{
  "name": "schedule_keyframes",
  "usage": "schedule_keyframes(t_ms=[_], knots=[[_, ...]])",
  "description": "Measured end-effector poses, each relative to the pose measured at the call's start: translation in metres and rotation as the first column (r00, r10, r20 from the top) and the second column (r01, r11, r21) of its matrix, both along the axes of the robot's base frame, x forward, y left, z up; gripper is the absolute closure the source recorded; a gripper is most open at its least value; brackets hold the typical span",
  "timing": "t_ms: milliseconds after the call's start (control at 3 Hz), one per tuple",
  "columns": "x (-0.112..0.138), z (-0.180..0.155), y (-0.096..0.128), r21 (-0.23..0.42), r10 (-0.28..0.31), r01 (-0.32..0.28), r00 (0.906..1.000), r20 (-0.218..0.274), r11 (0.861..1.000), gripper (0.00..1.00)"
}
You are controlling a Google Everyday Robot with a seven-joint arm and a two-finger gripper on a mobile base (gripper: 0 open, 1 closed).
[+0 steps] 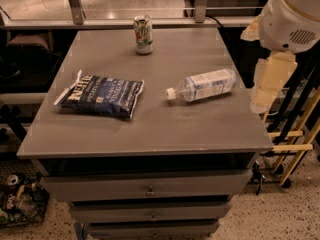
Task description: Pick blue plastic bottle
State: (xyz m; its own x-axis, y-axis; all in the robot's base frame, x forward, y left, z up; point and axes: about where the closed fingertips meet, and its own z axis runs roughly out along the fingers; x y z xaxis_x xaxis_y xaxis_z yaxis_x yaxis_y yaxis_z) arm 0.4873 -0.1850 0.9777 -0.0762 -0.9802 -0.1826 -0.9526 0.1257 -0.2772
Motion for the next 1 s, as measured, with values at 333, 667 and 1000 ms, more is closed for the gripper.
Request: schedule_keyframes(t_ms=[333, 667, 1000], knots=[[0.046, -0.018, 0.032, -0.037, 0.117, -0.119, 0.9922, -0.042, 0.992, 0.0], [0.096, -0.061, 0.069, -0.07, 0.212, -0.221, 0.9705, -0.115, 0.973, 0.0], [0.116, -0.089, 0.079, -0.085, 0.231, -0.246, 0.9609, -0.153, 0.966, 0.0]])
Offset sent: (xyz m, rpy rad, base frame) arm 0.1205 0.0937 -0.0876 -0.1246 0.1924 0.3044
